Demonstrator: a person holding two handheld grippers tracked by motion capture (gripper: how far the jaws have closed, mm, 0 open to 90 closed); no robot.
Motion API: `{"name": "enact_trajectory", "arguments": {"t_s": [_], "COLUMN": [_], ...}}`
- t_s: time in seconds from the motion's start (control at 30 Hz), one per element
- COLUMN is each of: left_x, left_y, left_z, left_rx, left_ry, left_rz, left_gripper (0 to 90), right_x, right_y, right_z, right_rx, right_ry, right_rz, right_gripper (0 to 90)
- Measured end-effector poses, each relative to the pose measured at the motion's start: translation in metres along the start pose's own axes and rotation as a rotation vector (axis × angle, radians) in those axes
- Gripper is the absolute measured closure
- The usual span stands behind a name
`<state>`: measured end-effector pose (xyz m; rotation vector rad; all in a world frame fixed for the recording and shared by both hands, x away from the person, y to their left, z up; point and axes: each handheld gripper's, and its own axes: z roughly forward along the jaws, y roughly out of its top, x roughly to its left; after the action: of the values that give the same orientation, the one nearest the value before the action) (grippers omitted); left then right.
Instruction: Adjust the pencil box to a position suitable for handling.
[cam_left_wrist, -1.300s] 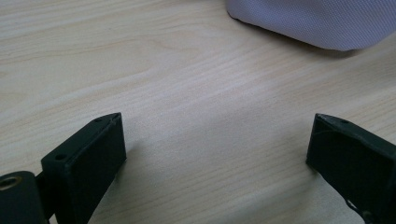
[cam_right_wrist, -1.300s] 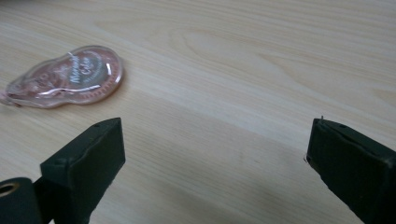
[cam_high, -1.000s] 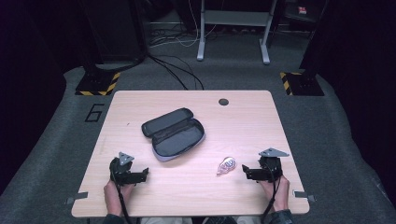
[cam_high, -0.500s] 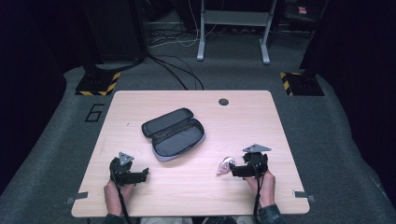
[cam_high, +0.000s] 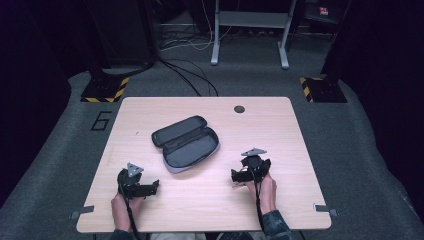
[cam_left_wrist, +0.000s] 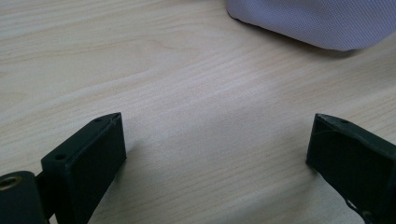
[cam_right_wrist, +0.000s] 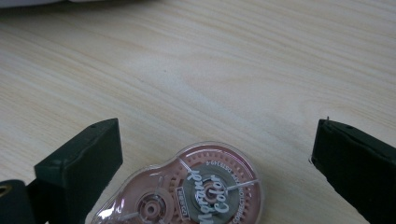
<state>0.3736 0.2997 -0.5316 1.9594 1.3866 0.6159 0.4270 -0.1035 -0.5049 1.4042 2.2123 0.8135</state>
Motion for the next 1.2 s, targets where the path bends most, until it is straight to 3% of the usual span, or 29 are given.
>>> {"name": "enact_trajectory", "arguments": {"t_s": [0.13, 0.33, 0.37, 0.67, 0.8, 0.97, 1.0, 1.2], "left_x": [0.000, 0.000, 0.000, 0.000, 0.000, 0.000, 0.000, 0.000], "left_y": [0.000, 0.000, 0.000, 0.000, 0.000, 0.000, 0.000, 0.000], "left_z": [0.000, 0.000, 0.000, 0.000, 0.000, 0.000, 0.000, 0.000], "left_rx": [0.000, -0.001, 0.000, 0.000, 0.000, 0.001, 0.000, 0.000], "left_ry": [0.000, 0.000, 0.000, 0.000, 0.000, 0.000, 0.000, 0.000], "left_rz": [0.000, -0.001, 0.000, 0.000, 0.000, 0.000, 0.000, 0.000], "left_gripper": [4.3, 4.3, 4.3, 4.3, 4.3, 4.3, 4.3, 4.3], "right_x": [0.005, 0.004, 0.003, -0.011, -0.020, -0.025, -0.024, -0.020], "right_y": [-0.001, -0.006, -0.008, -0.028, -0.036, -0.037, -0.037, -0.037], "right_z": [0.004, -0.001, -0.001, -0.019, -0.029, -0.029, -0.026, -0.019], "right_rx": [0.025, 0.042, 0.028, 0.072, 0.050, 0.022, 0.011, 0.004], "right_ry": [-0.019, -0.026, -0.028, -0.017, -0.018, 0.035, 0.055, 0.042], "right_rz": [-0.029, -0.033, -0.043, -0.051, -0.031, -0.003, 0.003, 0.008], "right_gripper": [2.9, 5.4, 6.0, 9.7, 12.5, 15.5, 19.6, 31.5]}}
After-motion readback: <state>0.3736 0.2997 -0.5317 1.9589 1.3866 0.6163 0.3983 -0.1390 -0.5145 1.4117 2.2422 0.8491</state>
